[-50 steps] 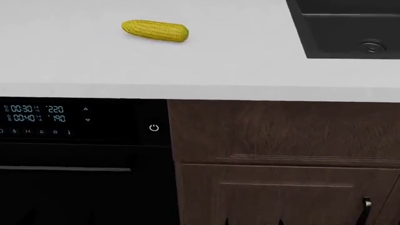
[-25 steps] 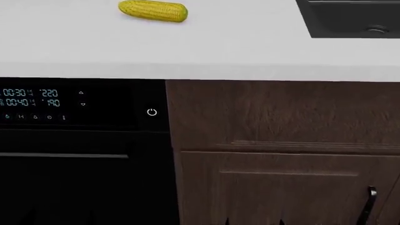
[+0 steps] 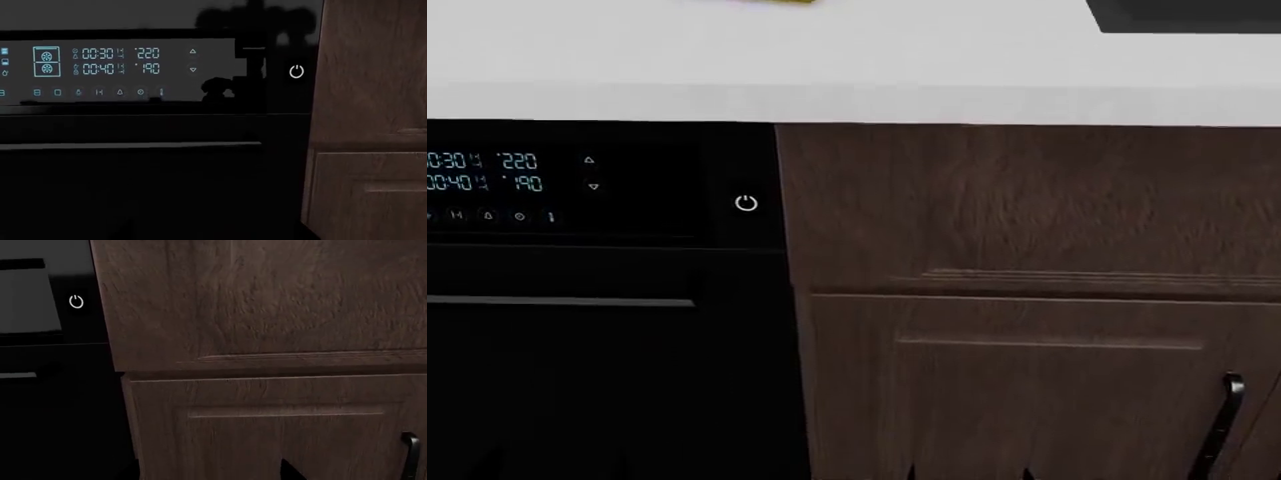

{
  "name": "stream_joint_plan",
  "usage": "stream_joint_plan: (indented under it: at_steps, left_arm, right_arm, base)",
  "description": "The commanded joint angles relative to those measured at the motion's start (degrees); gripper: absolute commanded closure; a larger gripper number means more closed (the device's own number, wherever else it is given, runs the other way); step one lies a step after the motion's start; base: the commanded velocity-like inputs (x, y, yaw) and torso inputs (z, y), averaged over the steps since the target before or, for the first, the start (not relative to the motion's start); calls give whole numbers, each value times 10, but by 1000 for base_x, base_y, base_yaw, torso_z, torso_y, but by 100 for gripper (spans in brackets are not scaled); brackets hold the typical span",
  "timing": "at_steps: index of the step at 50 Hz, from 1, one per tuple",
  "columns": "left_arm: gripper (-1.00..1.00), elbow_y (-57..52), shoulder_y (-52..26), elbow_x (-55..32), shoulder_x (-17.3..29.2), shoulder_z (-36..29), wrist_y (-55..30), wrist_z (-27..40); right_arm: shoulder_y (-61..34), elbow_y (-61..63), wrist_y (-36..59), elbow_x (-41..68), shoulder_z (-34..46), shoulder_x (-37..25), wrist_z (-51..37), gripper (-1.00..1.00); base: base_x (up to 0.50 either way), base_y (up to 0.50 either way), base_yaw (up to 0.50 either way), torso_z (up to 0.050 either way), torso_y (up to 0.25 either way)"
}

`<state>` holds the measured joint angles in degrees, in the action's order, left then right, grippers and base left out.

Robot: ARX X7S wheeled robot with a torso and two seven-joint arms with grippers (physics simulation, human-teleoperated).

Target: Open the dishwasher door

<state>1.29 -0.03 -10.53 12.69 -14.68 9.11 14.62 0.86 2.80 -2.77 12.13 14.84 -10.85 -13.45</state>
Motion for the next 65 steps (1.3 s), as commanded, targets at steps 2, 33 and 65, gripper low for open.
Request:
stream_joint_plan:
  at_steps: [2,33,65]
  left_arm:
    - [-100,-1,1,-1,3,-4,0,4]
    - [-100,-53,-50,197,111,-66,-129,25]
    - [-100,29,-194,450,205,-194,-191,-51]
  right_arm:
    - [0,-3,-4,3,3,-3,-3,-100]
    - [1,7,-13,15,7,-10,-10,-100]
    - [14,23,-22,22,13,-20,-24,-100]
  base:
    - [0,0,0,-50,0]
    - [0,0,0,-3,0]
    - [0,0,0,0,0]
